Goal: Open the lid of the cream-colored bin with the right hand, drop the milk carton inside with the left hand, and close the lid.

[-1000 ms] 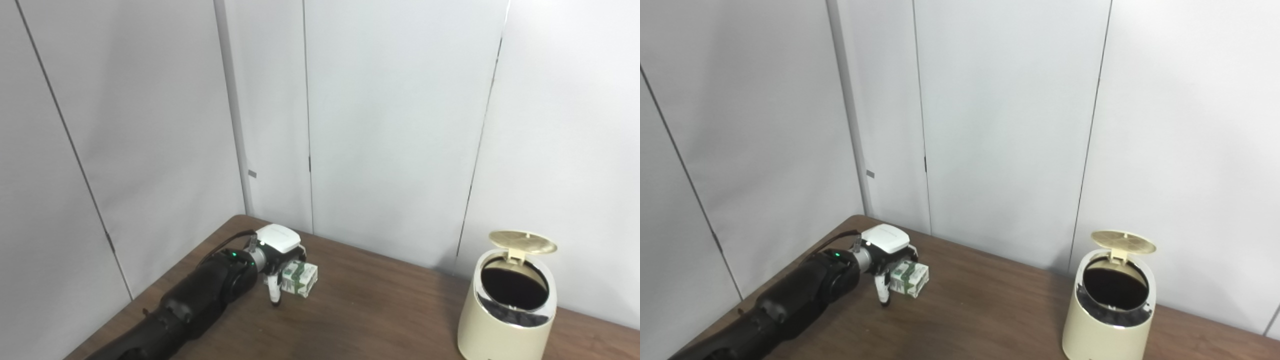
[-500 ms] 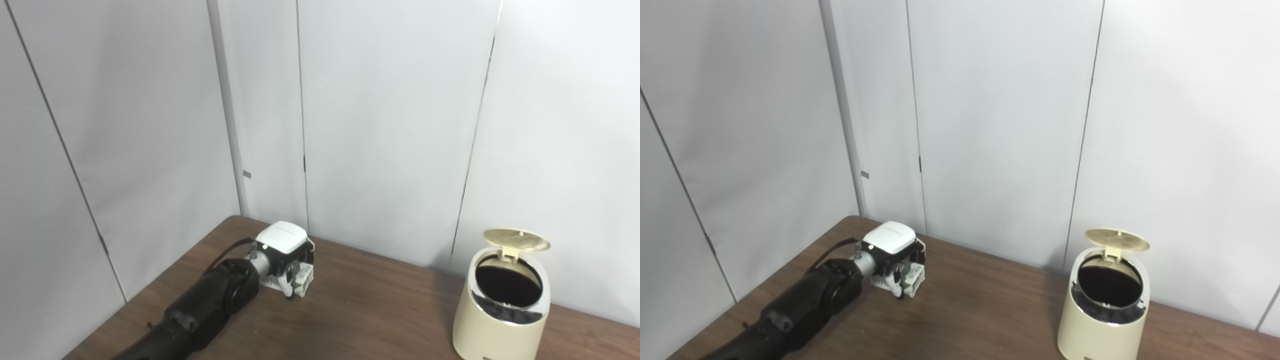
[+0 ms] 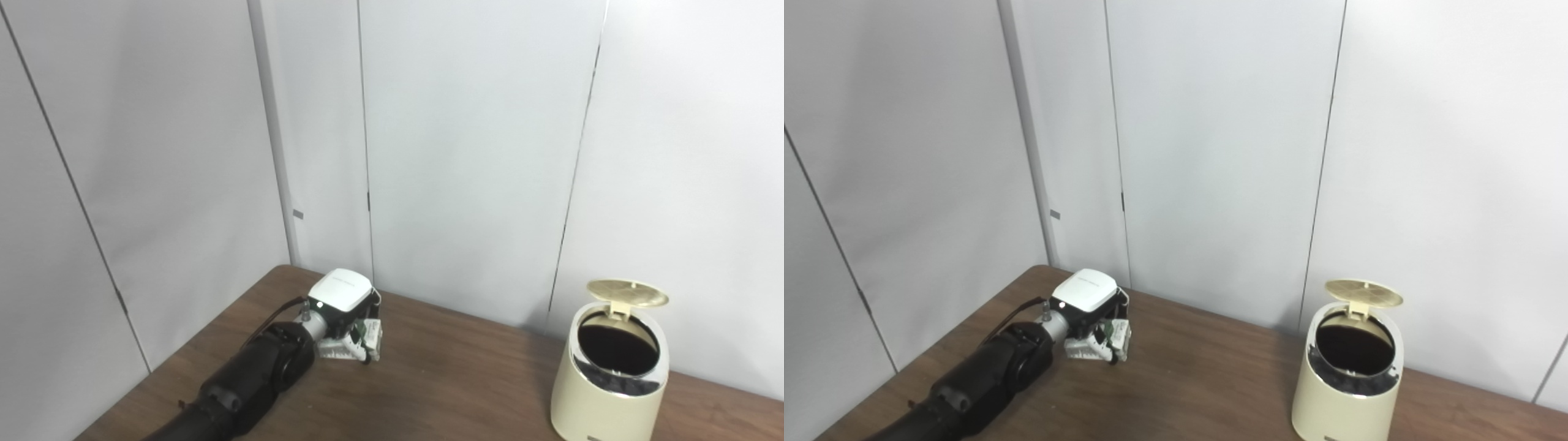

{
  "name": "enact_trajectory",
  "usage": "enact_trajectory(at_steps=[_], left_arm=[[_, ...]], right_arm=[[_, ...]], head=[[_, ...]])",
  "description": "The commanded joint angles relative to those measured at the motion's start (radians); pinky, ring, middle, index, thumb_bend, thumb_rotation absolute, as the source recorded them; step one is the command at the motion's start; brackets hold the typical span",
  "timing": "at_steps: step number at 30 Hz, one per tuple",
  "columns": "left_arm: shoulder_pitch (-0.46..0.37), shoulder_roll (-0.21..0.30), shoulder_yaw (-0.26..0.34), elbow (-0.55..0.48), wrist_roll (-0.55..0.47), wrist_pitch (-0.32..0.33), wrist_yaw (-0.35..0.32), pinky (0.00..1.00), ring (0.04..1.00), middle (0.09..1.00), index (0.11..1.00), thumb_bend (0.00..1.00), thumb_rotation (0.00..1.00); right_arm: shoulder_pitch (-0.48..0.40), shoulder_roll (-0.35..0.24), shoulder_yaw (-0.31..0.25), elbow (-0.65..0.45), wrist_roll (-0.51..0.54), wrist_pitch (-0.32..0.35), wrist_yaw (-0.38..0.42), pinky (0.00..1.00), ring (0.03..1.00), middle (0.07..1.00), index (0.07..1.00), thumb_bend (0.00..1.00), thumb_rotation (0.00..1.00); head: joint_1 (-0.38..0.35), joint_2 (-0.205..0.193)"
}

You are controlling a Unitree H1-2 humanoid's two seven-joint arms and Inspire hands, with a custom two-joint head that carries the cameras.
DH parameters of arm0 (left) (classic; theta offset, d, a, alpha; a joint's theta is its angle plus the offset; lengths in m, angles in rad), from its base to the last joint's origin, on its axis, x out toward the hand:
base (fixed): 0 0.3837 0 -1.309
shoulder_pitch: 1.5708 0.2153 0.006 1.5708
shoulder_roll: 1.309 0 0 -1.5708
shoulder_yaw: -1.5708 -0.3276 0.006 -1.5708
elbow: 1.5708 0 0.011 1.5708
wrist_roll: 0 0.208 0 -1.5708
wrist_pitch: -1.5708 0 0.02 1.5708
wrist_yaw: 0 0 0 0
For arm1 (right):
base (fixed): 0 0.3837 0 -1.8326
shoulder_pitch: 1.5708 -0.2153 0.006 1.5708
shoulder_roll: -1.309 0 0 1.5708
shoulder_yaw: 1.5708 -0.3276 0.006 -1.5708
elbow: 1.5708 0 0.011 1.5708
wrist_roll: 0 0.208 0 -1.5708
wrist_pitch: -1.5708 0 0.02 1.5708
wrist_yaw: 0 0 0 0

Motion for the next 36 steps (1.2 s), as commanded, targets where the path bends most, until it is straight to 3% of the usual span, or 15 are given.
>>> enact_trajectory(at_steps=[1,3,6,7,8,12,16,17,20,24,27,28,31,36], left_arm=[[-0.032,0.03,0.009,-0.011,0.0,0.016,0.006,0.48,0.516,0.481,0.49,0.52,0.0],[-0.032,0.027,0.013,-0.013,-0.006,0.026,-0.004,0.5,0.53,0.493,0.482,0.52,0.0],[-0.023,0.001,0.043,-0.013,-0.04,0.012,0.058,0.5,0.514,0.485,0.488,0.52,0.0],[-0.023,-0.006,0.048,-0.007,-0.043,-0.001,0.087,0.45,0.473,0.463,0.5,0.52,0.0],[-0.023,-0.011,0.051,-0.004,-0.045,-0.01,0.11,0.41,0.435,0.443,0.51,0.52,0.0],[-0.011,-0.048,0.077,-0.016,-0.069,-0.03,0.195,0.3,0.325,0.399,0.512,0.52,0.0],[0.018,-0.113,0.154,-0.101,-0.138,0.039,0.195,0.26,0.322,0.418,0.518,0.52,0.0],[0.023,-0.15,0.2,-0.119,-0.199,0.048,0.2,0.28,0.353,0.437,0.513,0.52,0.0],[0.026,-0.243,0.327,-0.144,-0.381,0.04,0.209,0.32,0.388,0.45,0.51,0.52,0.0],[0.025,-0.318,0.424,-0.193,-0.519,0.006,0.219,0.33,0.407,0.462,0.515,0.51,0.0],[0.027,-0.367,0.475,-0.238,-0.62,-0.066,0.235,0.35,0.419,0.478,0.527,0.5,0.0],[0.028,-0.379,0.488,-0.247,-0.651,-0.088,0.234,0.37,0.429,0.476,0.522,0.5,0.0],[0.032,-0.429,0.529,-0.302,-0.739,-0.124,0.241,0.41,0.453,0.466,0.514,0.5,0.0],[0.054,-0.518,0.561,-0.417,-0.861,-0.12,0.236,0.47,0.473,0.464,0.5,0.5,0.0]], right_arm=[[0.027,0.018,0.014,0.027,0.002,-0.008,-0.001,0.43,0.595,0.641,0.495,0.49,0.18],[0.02,0.018,0.018,0.04,0.002,-0.007,0.0,0.43,0.598,0.643,0.495,0.49,0.18],[0.01,0.023,0.024,0.048,-0.004,-0.006,-0.005,0.45,0.617,0.653,0.496,0.49,0.18],[0.005,0.027,0.026,0.054,-0.003,-0.015,-0.007,0.46,0.626,0.66,0.557,0.5,0.42],[0.0,0.031,0.027,0.061,0.0,-0.025,-0.007,0.47,0.633,0.665,0.595,0.5,0.56],[-0.011,0.046,0.038,0.069,-0.033,-0.019,-0.029,0.49,0.635,0.664,0.621,0.5,0.67],[-0.026,0.06,0.045,0.086,-0.057,-0.025,-0.046,0.49,0.632,0.66,0.633,0.46,0.68],[-0.029,0.066,0.047,0.086,-0.062,-0.024,-0.05,0.48,0.631,0.66,0.635,0.45,0.68],[-0.039,0.08,0.057,0.093,-0.07,-0.034,-0.059,0.49,0.637,0.667,0.639,0.42,0.66],[-0.051,0.098,0.066,0.097,-0.085,-0.038,-0.073,0.5,0.645,0.674,0.644,0.34,0.62],[-0.055,0.116,0.067,0.084,-0.073,-0.018,-0.075,0.48,0.629,0.668,0.647,0.29,0.56],[-0.056,0.123,0.066,0.079,-0.065,-0.01,-0.074,0.5,0.639,0.676,0.651,0.27,0.5],[-0.06,0.136,0.076,0.066,-0.107,0.012,-0.093,0.53,0.655,0.683,0.656,0.24,0.46],[-0.07,0.156,0.086,0.076,-0.133,0.004,-0.119,0.58,0.668,0.684,0.661,0.24,0.42]], head=[[-0.007,-0.007],[-0.015,-0.008],[-0.022,-0.004],[-0.027,-0.006],[-0.032,-0.008],[-0.053,-0.014],[-0.063,-0.019],[-0.07,-0.022],[-0.081,-0.025],[-0.101,-0.02],[-0.119,-0.013],[-0.121,-0.013],[-0.143,-0.009],[-0.19,-0.002]])
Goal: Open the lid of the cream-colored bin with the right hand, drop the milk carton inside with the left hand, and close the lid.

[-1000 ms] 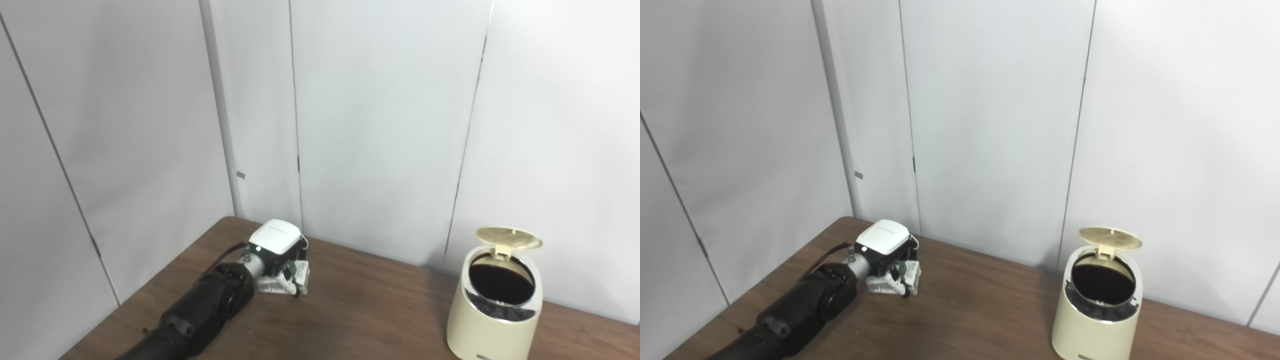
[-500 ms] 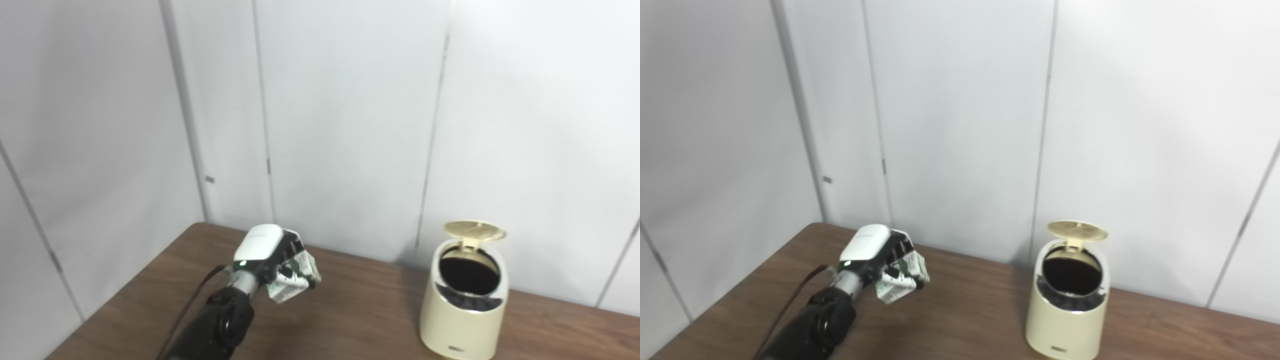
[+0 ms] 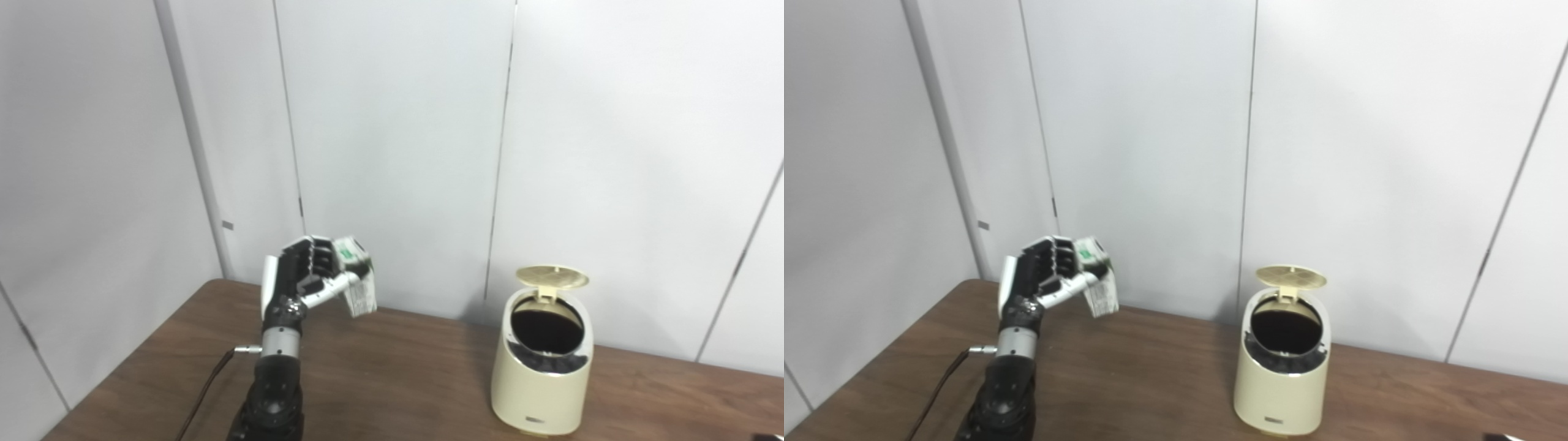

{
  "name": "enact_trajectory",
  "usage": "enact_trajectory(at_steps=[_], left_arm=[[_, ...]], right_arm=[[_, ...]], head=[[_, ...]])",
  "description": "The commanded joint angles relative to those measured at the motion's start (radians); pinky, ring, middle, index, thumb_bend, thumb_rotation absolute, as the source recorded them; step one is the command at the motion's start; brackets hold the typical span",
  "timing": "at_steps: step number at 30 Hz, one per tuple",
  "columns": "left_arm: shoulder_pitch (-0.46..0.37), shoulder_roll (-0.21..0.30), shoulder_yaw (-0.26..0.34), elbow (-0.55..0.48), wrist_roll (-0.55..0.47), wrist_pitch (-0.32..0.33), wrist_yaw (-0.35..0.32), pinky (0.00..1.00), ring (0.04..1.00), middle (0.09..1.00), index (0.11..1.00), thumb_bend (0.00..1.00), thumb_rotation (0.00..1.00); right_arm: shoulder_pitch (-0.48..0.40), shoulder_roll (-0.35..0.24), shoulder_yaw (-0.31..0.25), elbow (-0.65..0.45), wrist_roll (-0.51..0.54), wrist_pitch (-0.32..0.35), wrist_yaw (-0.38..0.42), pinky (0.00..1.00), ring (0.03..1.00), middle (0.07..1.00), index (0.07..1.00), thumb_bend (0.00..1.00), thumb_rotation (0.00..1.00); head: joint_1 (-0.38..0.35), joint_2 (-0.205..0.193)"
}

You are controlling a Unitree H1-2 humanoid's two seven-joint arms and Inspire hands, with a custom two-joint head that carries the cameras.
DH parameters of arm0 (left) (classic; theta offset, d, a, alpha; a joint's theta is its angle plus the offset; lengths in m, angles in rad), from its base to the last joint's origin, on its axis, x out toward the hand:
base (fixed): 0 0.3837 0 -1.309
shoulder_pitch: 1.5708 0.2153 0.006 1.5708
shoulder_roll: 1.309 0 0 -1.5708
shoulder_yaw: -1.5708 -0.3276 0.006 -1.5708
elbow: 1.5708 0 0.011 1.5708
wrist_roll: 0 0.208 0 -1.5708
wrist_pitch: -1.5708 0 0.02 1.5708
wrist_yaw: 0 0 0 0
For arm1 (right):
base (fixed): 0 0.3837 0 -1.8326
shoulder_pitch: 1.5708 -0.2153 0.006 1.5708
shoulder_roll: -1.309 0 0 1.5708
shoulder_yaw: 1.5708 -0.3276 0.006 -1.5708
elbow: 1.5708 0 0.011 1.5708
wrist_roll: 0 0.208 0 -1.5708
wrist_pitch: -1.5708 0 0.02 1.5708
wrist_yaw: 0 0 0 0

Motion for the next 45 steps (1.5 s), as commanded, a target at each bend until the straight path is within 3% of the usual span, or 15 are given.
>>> enact_trajectory(at_steps=[1,6,8,11,14,17,23,29,32,34,38,42,45], left_arm=[[-0.028,-0.012,0.007,-0.075,-0.039,-0.029,0.005,0.47,0.47,0.465,0.501,0.5,0.0],[0.017,-0.067,-0.037,-0.136,-0.038,-0.101,-0.017,0.44,0.468,0.456,0.507,0.5,0.0],[0.029,-0.093,-0.054,-0.15,-0.055,-0.132,-0.025,0.45,0.466,0.451,0.511,0.5,0.0],[0.039,-0.135,-0.075,-0.171,-0.079,-0.143,-0.034,0.42,0.456,0.455,0.508,0.5,0.0],[0.048,-0.17,-0.101,-0.175,-0.066,-0.166,-0.039,0.39,0.452,0.465,0.509,0.5,0.0],[0.053,-0.196,-0.129,-0.154,-0.059,-0.22,-0.046,0.5,0.473,0.455,0.509,0.5,0.0],[0.052,-0.263,-0.156,-0.114,-0.059,-0.258,-0.031,0.57,0.494,0.45,0.505,0.5,0.0],[0.027,-0.337,-0.161,-0.066,-0.115,-0.278,-0.026,0.5,0.486,0.454,0.499,0.5,0.0],[0.018,-0.365,-0.164,-0.052,-0.117,-0.278,-0.016,0.47,0.476,0.458,0.493,0.5,0.0],[0.01,-0.381,-0.17,-0.028,-0.078,-0.294,-0.001,0.49,0.483,0.455,0.5,0.5,0.0],[-0.011,-0.363,-0.2,0.047,-0.012,-0.331,0.006,0.46,0.484,0.457,0.508,0.5,0.0],[-0.025,-0.339,-0.233,0.093,0.001,-0.331,0.011,0.4,0.451,0.462,0.511,0.5,0.0],[-0.042,-0.321,-0.261,0.127,0.003,-0.331,0.017,0.4,0.451,0.463,0.51,0.5,0.0]], right_arm=[[0.032,0.051,0.026,0.04,-0.015,-0.01,-0.03,0.59,0.671,0.685,0.662,0.24,0.42],[0.037,0.079,0.037,-0.011,-0.011,0.057,-0.037,0.63,0.699,0.708,0.676,0.23,0.23],[0.038,0.084,0.044,-0.025,-0.024,0.075,-0.041,0.64,0.705,0.713,0.682,0.24,0.08],[0.038,0.087,0.05,-0.036,-0.019,0.091,-0.033,0.66,0.716,0.725,0.694,0.24,0.01],[0.037,0.093,0.057,-0.046,-0.028,0.098,-0.039,0.65,0.713,0.719,0.7,0.26,0.0],[0.034,0.104,0.059,-0.046,-0.024,0.11,-0.043,0.64,0.7,0.708,0.698,0.27,0.0],[0.023,0.112,0.067,-0.019,-0.049,0.102,-0.063,0.64,0.698,0.703,0.685,0.29,0.0],[0.016,0.118,0.076,-0.004,-0.065,0.092,-0.081,0.61,0.663,0.678,0.666,0.29,0.03],[0.017,0.117,0.085,-0.004,-0.079,0.102,-0.085,0.62,0.678,0.686,0.661,0.3,0.09],[0.02,0.115,0.092,-0.012,-0.093,0.118,-0.082,0.63,0.695,0.702,0.665,0.31,0.21],[0.026,0.121,0.099,-0.036,-0.098,0.149,-0.075,0.63,0.698,0.708,0.666,0.31,0.27],[0.033,0.125,0.111,-0.057,-0.107,0.165,-0.076,0.6,0.68,0.686,0.667,0.3,0.12],[0.041,0.127,0.118,-0.079,-0.111,0.197,-0.07,0.59,0.671,0.686,0.673,0.31,0.09]], head=[[-0.006,0.0],[-0.044,0.01],[-0.069,0.014],[-0.103,0.017],[-0.129,0.02],[-0.149,0.023],[-0.181,0.03],[-0.204,0.038],[-0.203,0.044],[-0.207,0.048],[-0.22,0.058],[-0.238,0.064],[-0.25,0.068]])
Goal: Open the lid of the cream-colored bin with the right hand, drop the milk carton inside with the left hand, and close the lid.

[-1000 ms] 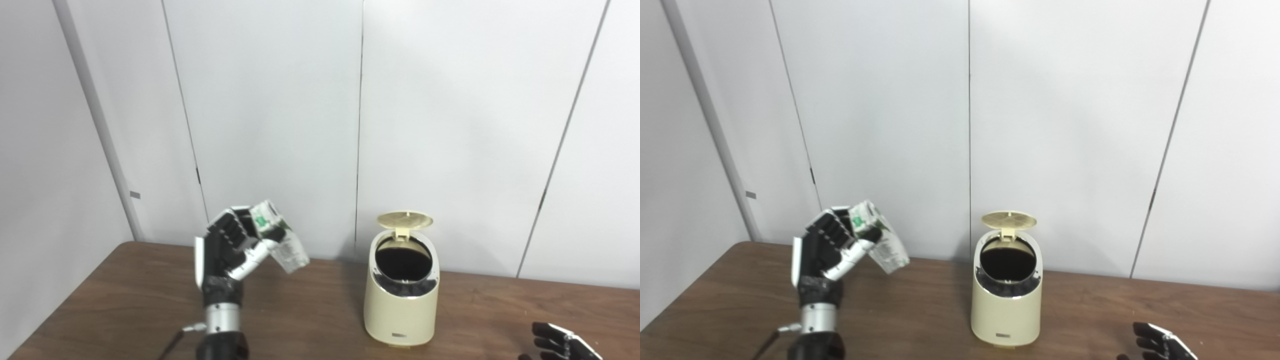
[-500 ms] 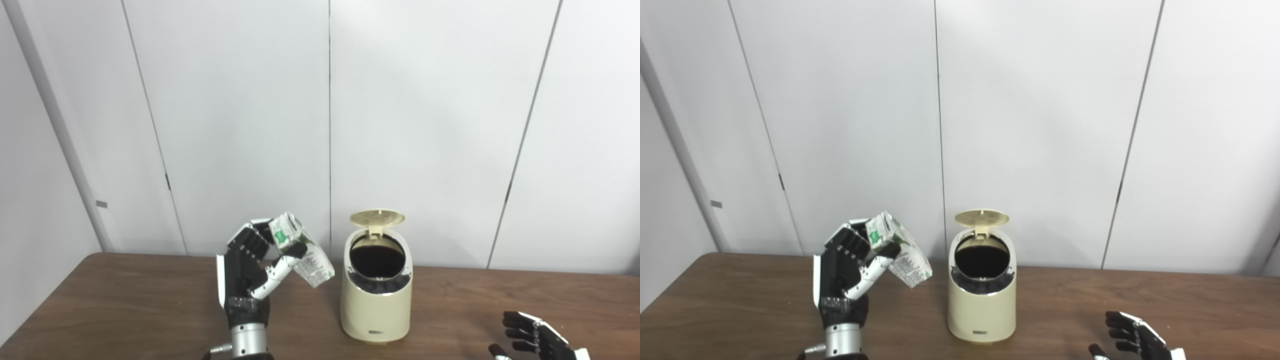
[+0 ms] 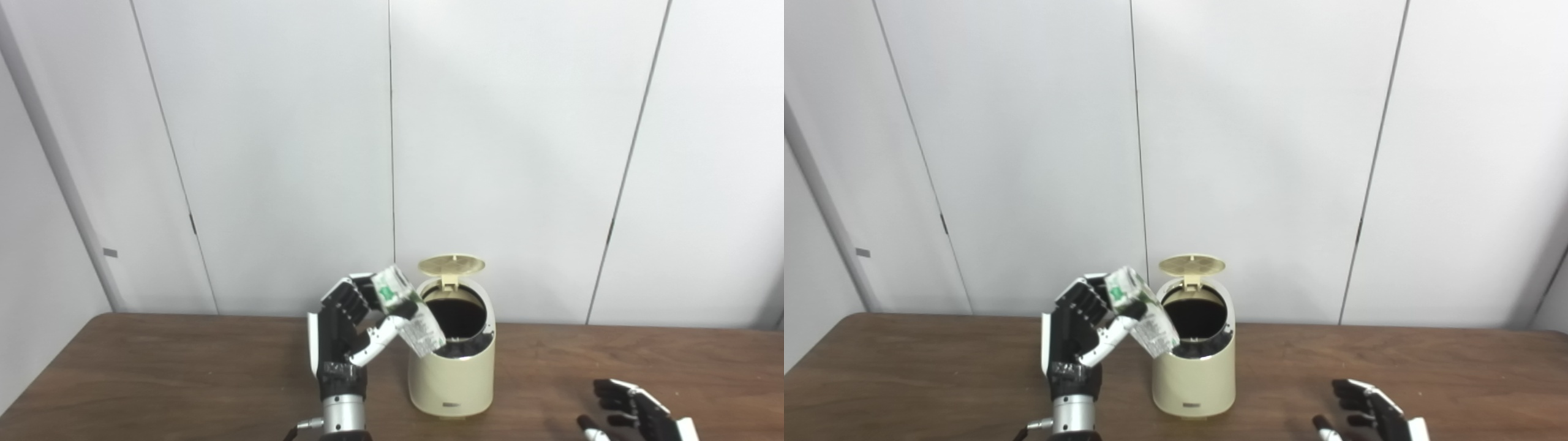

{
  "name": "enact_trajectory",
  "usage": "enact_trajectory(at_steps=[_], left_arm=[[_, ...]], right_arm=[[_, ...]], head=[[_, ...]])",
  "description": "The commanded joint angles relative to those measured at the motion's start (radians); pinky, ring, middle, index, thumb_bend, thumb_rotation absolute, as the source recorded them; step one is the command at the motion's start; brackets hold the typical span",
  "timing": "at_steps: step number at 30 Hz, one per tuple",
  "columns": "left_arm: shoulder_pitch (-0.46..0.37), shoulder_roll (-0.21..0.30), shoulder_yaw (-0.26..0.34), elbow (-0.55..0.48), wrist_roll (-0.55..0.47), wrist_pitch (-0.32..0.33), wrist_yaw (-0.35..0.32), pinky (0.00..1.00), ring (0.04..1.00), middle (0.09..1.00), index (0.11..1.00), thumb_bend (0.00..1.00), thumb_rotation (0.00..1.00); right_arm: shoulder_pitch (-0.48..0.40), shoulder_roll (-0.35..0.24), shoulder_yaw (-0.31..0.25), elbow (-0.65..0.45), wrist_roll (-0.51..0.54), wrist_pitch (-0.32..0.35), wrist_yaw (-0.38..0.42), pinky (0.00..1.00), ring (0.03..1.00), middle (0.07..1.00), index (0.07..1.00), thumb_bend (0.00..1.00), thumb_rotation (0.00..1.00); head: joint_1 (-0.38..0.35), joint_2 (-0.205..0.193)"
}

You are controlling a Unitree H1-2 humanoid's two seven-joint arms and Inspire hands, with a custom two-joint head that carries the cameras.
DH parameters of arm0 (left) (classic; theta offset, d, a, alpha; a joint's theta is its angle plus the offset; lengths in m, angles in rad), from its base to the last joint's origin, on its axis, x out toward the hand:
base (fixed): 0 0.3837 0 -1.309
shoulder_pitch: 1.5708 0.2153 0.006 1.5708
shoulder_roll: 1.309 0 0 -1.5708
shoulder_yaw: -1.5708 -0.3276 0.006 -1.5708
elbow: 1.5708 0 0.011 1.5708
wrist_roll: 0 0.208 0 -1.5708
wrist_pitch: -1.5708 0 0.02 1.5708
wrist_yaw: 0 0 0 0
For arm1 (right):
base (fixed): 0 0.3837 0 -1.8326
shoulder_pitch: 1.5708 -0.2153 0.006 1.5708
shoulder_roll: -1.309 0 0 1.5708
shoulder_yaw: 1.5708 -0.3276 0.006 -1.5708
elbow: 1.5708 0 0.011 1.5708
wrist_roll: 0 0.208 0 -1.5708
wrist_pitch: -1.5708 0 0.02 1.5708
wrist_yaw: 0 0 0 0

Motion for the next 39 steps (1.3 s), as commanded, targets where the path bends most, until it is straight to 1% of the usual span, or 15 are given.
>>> enact_trajectory(at_steps=[1,7,10,13,18,20,26,27,29,31,33,34,36,38,39], left_arm=[[-0.077,0.005,-0.021,0.001,0.01,-0.05,0.008,0.4,0.449,0.466,0.509,0.5,0.0],[-0.117,0.01,-0.057,0.074,0.023,-0.05,0.05,0.4,0.455,0.468,0.499,0.5,0.0],[-0.136,0.01,-0.071,0.111,0.022,-0.05,0.075,0.4,0.45,0.473,0.494,0.5,0.0],[-0.149,0.009,-0.077,0.131,0.01,-0.05,0.084,0.39,0.448,0.475,0.493,0.5,0.0],[-0.17,0.012,-0.087,0.161,0.005,-0.05,0.09,0.4,0.454,0.471,0.495,0.5,0.0],[-0.18,0.003,-0.077,0.178,-0.014,-0.05,0.08,0.41,0.455,0.469,0.495,0.5,0.0],[-0.21,-0.02,-0.046,0.21,-0.034,-0.05,0.067,0.4,0.458,0.468,0.494,0.5,0.0],[-0.214,-0.024,-0.041,0.214,-0.037,-0.05,0.066,0.4,0.458,0.471,0.49,0.5,0.0],[-0.221,-0.027,-0.033,0.218,-0.038,-0.05,0.063,0.4,0.46,0.474,0.486,0.5,0.0],[-0.226,-0.022,-0.037,0.222,-0.025,-0.05,0.073,0.39,0.456,0.475,0.487,0.5,0.0],[-0.233,-0.015,-0.043,0.229,-0.016,-0.05,0.08,0.38,0.45,0.477,0.489,0.5,0.0],[-0.237,-0.01,-0.046,0.234,-0.012,-0.05,0.085,0.38,0.448,0.477,0.489,0.5,0.0],[-0.242,-0.004,-0.051,0.24,-0.007,-0.05,0.09,0.38,0.449,0.477,0.488,0.5,0.0],[-0.249,0.012,-0.068,0.248,0.013,-0.05,0.111,0.38,0.453,0.475,0.487,0.5,0.0],[-0.253,0.021,-0.08,0.253,0.026,-0.05,0.127,0.39,0.455,0.474,0.488,0.5,0.0]], right_arm=[[0.034,0.026,0.02,0.003,-0.006,0.011,-0.001,0.59,0.673,0.687,0.676,0.31,0.07],[0.04,0.024,0.035,-0.013,-0.026,0.026,0.002,0.55,0.643,0.673,0.684,0.31,0.03],[0.039,0.026,0.038,-0.014,-0.026,0.031,0.003,0.43,0.53,0.656,0.688,0.33,0.02],[0.04,0.028,0.042,-0.017,-0.027,0.039,0.002,0.47,0.573,0.655,0.687,0.32,0.06],[0.041,0.025,0.047,-0.023,-0.024,0.055,0.009,0.36,0.452,0.548,0.699,0.31,0.03],[0.042,0.021,0.051,-0.025,-0.029,0.059,0.01,0.47,0.565,0.629,0.69,0.31,0.04],[0.044,0.018,0.056,-0.033,-0.033,0.084,0.013,0.44,0.533,0.623,0.699,0.31,0.02],[0.045,0.02,0.057,-0.035,-0.033,0.09,0.013,0.42,0.515,0.609,0.699,0.31,0.02],[0.047,0.023,0.059,-0.044,-0.035,0.105,0.015,0.29,0.364,0.516,0.708,0.32,0.02],[0.05,0.024,0.061,-0.048,-0.034,0.11,0.017,0.32,0.402,0.536,0.711,0.32,0.02],[0.051,0.021,0.067,-0.049,-0.043,0.115,0.016,0.43,0.533,0.619,0.704,0.32,0.05],[0.052,0.02,0.069,-0.049,-0.048,0.118,0.014,0.44,0.555,0.633,0.702,0.32,0.06],[0.053,0.021,0.071,-0.052,-0.053,0.123,0.012,0.43,0.545,0.637,0.701,0.32,0.07],[0.054,0.019,0.074,-0.051,-0.062,0.122,0.011,0.36,0.474,0.608,0.702,0.32,0.04],[0.055,0.019,0.074,-0.053,-0.062,0.126,0.012,0.37,0.495,0.623,0.7,0.32,0.03]], head=[[-0.005,0.003],[-0.011,0.007],[-0.016,0.007],[-0.021,0.008],[-0.031,0.013],[-0.032,0.015],[-0.037,0.014],[-0.037,0.014],[-0.045,0.013],[-0.046,0.014],[-0.047,0.016],[-0.046,0.018],[-0.045,0.018],[-0.042,0.015],[-0.042,0.016]])
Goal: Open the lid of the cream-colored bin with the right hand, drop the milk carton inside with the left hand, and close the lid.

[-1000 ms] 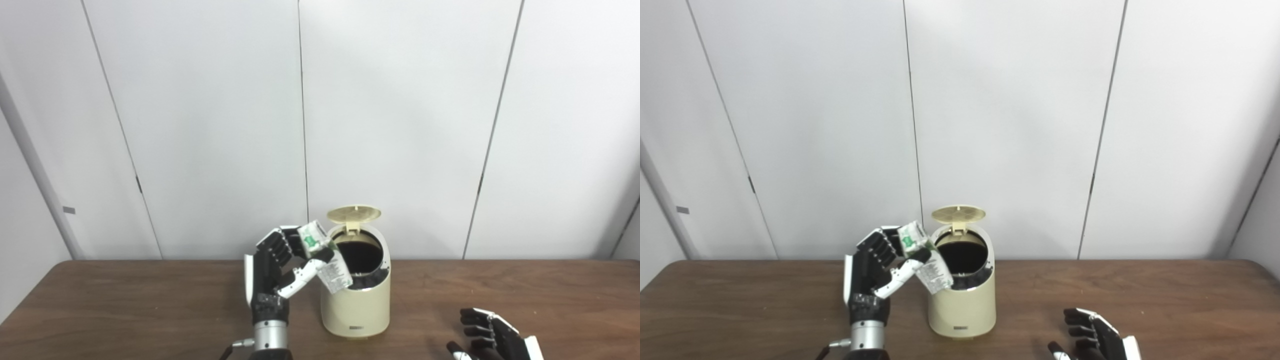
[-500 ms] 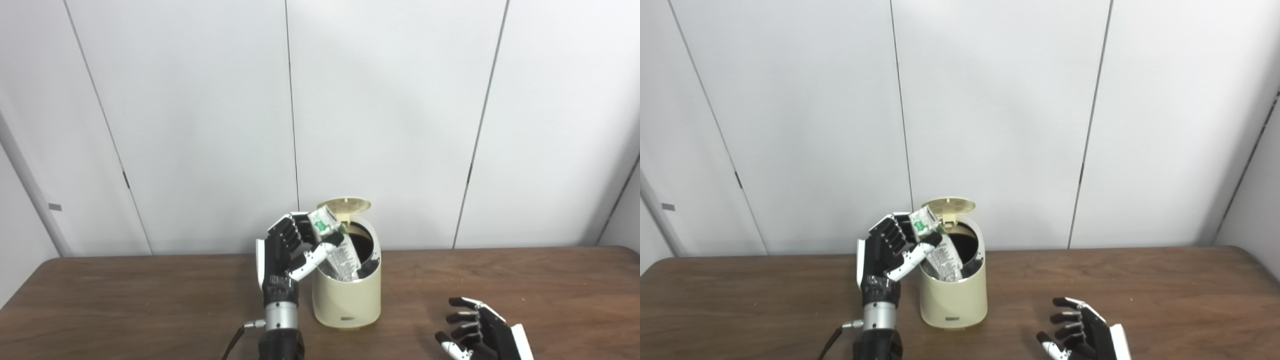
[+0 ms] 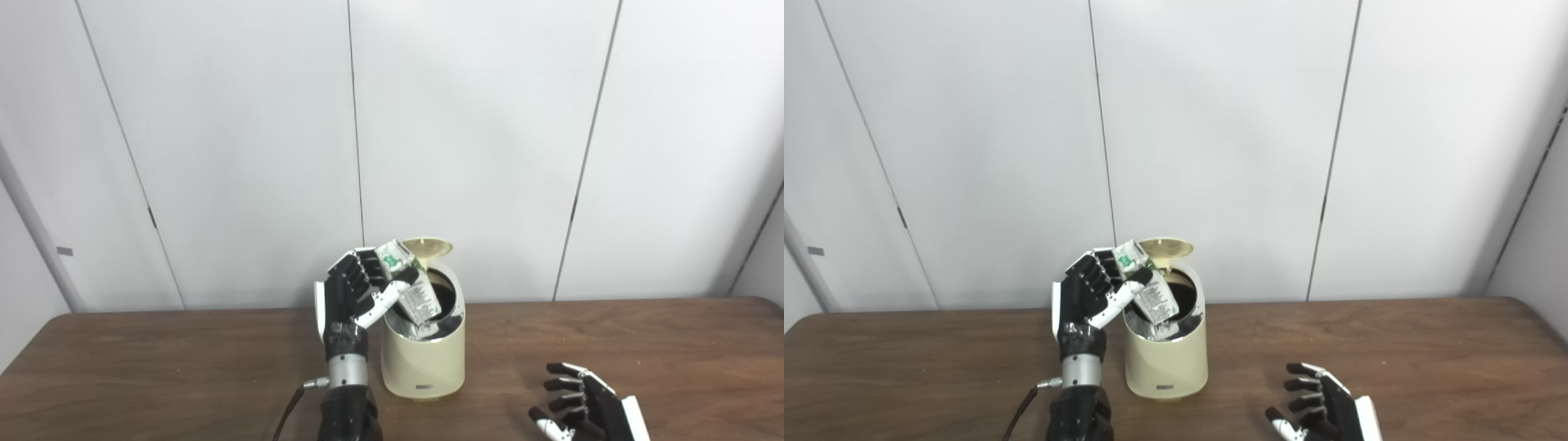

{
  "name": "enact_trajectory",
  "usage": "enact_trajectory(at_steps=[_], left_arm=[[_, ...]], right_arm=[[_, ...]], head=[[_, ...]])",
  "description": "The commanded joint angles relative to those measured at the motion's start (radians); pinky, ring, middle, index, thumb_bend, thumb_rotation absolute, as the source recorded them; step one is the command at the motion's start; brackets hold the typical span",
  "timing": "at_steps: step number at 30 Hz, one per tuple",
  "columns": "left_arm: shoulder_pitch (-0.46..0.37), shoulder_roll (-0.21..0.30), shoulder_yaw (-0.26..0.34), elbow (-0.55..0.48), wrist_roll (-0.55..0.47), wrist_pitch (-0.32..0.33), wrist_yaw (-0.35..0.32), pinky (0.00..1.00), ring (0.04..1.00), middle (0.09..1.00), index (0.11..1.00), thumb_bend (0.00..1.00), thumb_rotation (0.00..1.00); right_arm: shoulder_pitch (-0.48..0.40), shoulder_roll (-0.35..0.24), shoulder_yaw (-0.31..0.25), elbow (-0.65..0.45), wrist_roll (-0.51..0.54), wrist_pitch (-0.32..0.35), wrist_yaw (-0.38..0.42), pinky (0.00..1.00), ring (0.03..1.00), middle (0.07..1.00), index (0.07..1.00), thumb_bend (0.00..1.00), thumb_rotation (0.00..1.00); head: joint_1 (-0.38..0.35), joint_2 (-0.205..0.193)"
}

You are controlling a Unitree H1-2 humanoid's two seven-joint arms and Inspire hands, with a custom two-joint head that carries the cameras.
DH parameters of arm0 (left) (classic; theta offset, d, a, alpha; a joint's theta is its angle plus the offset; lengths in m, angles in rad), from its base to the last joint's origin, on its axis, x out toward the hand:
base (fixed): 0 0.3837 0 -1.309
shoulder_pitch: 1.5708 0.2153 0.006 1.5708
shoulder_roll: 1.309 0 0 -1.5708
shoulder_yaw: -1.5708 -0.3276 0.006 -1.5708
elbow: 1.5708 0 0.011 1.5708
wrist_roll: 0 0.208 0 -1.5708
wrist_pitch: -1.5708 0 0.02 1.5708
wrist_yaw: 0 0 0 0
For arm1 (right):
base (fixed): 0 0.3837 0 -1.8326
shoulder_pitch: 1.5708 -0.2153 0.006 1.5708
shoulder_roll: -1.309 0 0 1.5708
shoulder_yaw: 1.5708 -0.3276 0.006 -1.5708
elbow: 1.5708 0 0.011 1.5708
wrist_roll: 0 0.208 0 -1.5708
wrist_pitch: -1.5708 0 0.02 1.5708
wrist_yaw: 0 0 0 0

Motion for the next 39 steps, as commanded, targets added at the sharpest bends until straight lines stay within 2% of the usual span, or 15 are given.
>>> enact_trajectory(at_steps=[1,2,4,7,9,13,15,16,17,22,24,27,31,39], left_arm=[[-0.077,0.016,-0.029,-0.004,0.048,-0.031,0.038,0.39,0.455,0.474,0.488,0.5,0.0],[-0.08,0.029,-0.05,-0.001,0.069,-0.031,0.066,0.4,0.459,0.472,0.489,0.5,0.0],[-0.084,0.049,-0.087,0.002,0.096,-0.031,0.112,0.41,0.461,0.468,0.492,0.5,0.0],[-0.086,0.075,-0.144,-0.002,0.124,-0.031,0.168,0.42,0.466,0.467,0.497,0.5,0.0],[-0.078,0.085,-0.173,-0.017,0.118,-0.031,0.171,0.44,0.475,0.47,0.489,0.5,0.0],[-0.069,0.102,-0.219,-0.032,0.119,-0.031,0.187,0.46,0.494,0.472,0.477,0.5,0.0],[-0.068,0.114,-0.245,-0.035,0.121,-0.031,0.19,0.47,0.49,0.471,0.48,0.5,0.0],[-0.067,0.118,-0.253,-0.036,0.119,-0.031,0.188,0.47,0.489,0.471,0.481,0.5,0.0],[-0.067,0.121,-0.258,-0.037,0.114,-0.031,0.183,0.48,0.49,0.471,0.481,0.5,0.0],[-0.069,0.15,-0.295,-0.04,0.121,-0.031,0.174,0.49,0.499,0.474,0.474,0.5,0.0],[-0.068,0.16,-0.306,-0.044,0.112,-0.031,0.161,0.48,0.5,0.47,0.478,0.5,0.0],[-0.069,0.169,-0.319,-0.043,0.109,-0.031,0.161,0.48,0.51,0.477,0.468,0.5,0.0],[-0.08,0.18,-0.337,-0.038,0.116,-0.031,0.177,0.47,0.509,0.486,0.46,0.5,0.0],[-0.119,0.229,-0.414,-0.035,0.177,-0.031,0.278,0.46,0.512,0.49,0.456,0.5,0.0]], right_arm=[[0.021,0.009,0.019,0.003,-0.011,0.046,0.026,0.39,0.515,0.634,0.699,0.32,0.04],[0.021,0.009,0.017,0.003,-0.006,0.043,0.027,0.36,0.488,0.617,0.701,0.32,0.04],[0.022,0.008,0.016,0.004,0.0,0.038,0.028,0.39,0.517,0.625,0.697,0.33,0.02],[0.022,0.01,0.017,-0.007,-0.001,0.053,0.033,0.34,0.449,0.566,0.7,0.33,0.0],[0.022,0.007,0.021,-0.01,-0.008,0.058,0.032,0.35,0.457,0.55,0.701,0.32,0.0],[0.02,0.004,0.021,-0.001,0.001,0.052,0.034,0.33,0.446,0.577,0.704,0.33,0.0],[0.019,0.004,0.022,0.003,0.002,0.05,0.031,0.4,0.52,0.62,0.699,0.33,0.01],[0.019,0.004,0.023,0.002,-0.002,0.054,0.03,0.41,0.529,0.625,0.698,0.33,0.01],[0.018,0.002,0.024,0.003,-0.004,0.051,0.03,0.38,0.49,0.597,0.698,0.33,0.01],[0.016,-0.001,0.029,0.007,-0.004,0.051,0.03,0.39,0.503,0.624,0.689,0.32,0.04],[0.016,-0.001,0.03,0.006,-0.005,0.055,0.031,0.39,0.49,0.604,0.69,0.32,0.05],[0.017,-0.001,0.033,0.005,-0.007,0.048,0.027,0.44,0.544,0.621,0.68,0.32,0.06],[0.019,0.0,0.035,0.003,-0.009,0.042,0.024,0.45,0.554,0.63,0.671,0.33,0.05],[0.023,-0.003,0.042,-0.017,-0.027,0.074,0.032,0.51,0.619,0.66,0.675,0.32,0.08]], head=[[0.0,0.003],[-0.001,0.004],[-0.003,0.004],[0.0,0.007],[0.002,0.008],[0.003,0.007],[0.003,0.006],[0.005,0.005],[0.006,0.006],[0.002,0.005],[0.001,0.005],[0.001,0.005],[-0.005,0.006],[-0.002,0.008]])
